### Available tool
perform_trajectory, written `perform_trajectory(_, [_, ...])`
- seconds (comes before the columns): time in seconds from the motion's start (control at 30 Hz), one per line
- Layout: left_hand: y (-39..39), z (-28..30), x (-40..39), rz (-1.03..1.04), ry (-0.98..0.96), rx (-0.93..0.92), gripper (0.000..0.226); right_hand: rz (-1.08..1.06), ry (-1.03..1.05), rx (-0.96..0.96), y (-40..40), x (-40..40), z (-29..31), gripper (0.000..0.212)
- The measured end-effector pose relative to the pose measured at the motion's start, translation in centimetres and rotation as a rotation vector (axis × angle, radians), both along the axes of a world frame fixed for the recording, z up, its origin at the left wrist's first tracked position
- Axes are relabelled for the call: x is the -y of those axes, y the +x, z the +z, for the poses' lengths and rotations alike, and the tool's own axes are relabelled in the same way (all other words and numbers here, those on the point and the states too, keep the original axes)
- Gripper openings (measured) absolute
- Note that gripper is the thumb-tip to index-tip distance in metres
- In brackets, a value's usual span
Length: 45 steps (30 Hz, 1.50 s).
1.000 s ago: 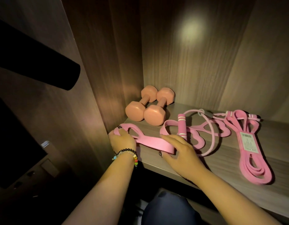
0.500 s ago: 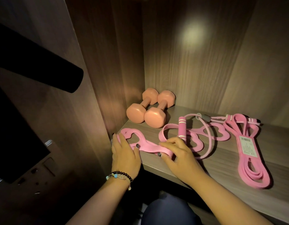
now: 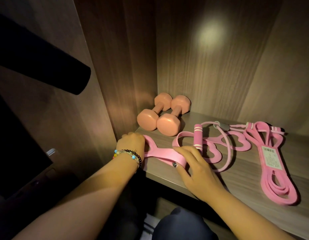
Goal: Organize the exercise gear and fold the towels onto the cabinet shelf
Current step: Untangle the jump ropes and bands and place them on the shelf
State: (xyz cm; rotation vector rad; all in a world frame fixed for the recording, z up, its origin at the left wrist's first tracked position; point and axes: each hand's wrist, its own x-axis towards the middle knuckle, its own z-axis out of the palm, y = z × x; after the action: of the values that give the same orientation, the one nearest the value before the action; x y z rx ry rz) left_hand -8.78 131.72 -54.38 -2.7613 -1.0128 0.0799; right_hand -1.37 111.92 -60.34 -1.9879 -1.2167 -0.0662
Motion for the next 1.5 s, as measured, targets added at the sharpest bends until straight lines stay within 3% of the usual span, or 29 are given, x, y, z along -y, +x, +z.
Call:
perform_trajectory(0.17, [0.3, -0.3, -0.4, 0.011, 0.066, 0.014, 0.026, -0.022, 0.055, 0.073, -0.1, -0.3, -0.3, 0.027])
perform_trajectory(0.4, [0.5, 0.4, -0.6, 0.054, -0.017, -0.058, 0.037, 0.038, -0.008, 0.12, 0.3, -0.4, -1.0, 0.037])
perform_trajectory(0.53, [0.6, 0.7, -0.4, 0.059, 0.061, -0.162, 0.04, 0.0, -0.007, 0.251, 0.1, -0.5, -0.5, 0.049])
perform_trajectory(0.6, [0.6, 0.5, -0.4, 0.06, 0.1, -0.185, 0.035, -0.019, -0.003, 0.187, 0.0, -0.4, -0.1, 0.051])
perform_trajectory(0.7, [0.4, 0.3, -0.4, 0.038, 0.157, -0.199, 0.033, -0.026, 0.002, 0.069, 0.0, -0.5, -0.1, 0.036])
perform_trajectory(0.87, [-0.3, 0.1, -0.2, -0.035, 0.19, -0.041, 0.04, -0.07, 0.005, 0.15, 0.1, -0.6, -0.7, 0.029])
perform_trajectory(1.0, [-1.2, -1.6, 0.7, -0.266, -0.033, 0.289, 0.056, -0.125, 0.035, 0.229, -0.1, -0.6, -0.6, 0.032])
perform_trajectory(1.1, [-1.7, -4.0, 1.0, -0.273, -0.124, 0.282, 0.066, -0.147, 0.043, 0.217, -0.4, -0.4, -0.3, 0.047])
perform_trajectory(1.17, [-1.8, -5.3, 0.6, -0.246, -0.127, 0.193, 0.082, -0.197, 0.062, 0.216, -0.6, -0.2, 0.1, 0.056])
perform_trajectory(1.3, [-1.6, -5.8, -0.2, -0.263, -0.136, 0.185, 0.084, -0.451, 0.01, 0.313, -0.1, -0.6, 0.1, 0.053])
perform_trajectory(1.4, [-1.6, -5.9, -0.6, -0.28, -0.116, 0.154, 0.088, -0.674, -0.168, 0.181, 0.9, -0.6, -0.2, 0.052])
perform_trajectory(1.5, [-1.7, -5.9, -0.5, -0.279, -0.113, 0.173, 0.087, -0.715, -0.241, 0.099, 1.5, -0.4, -0.5, 0.035])
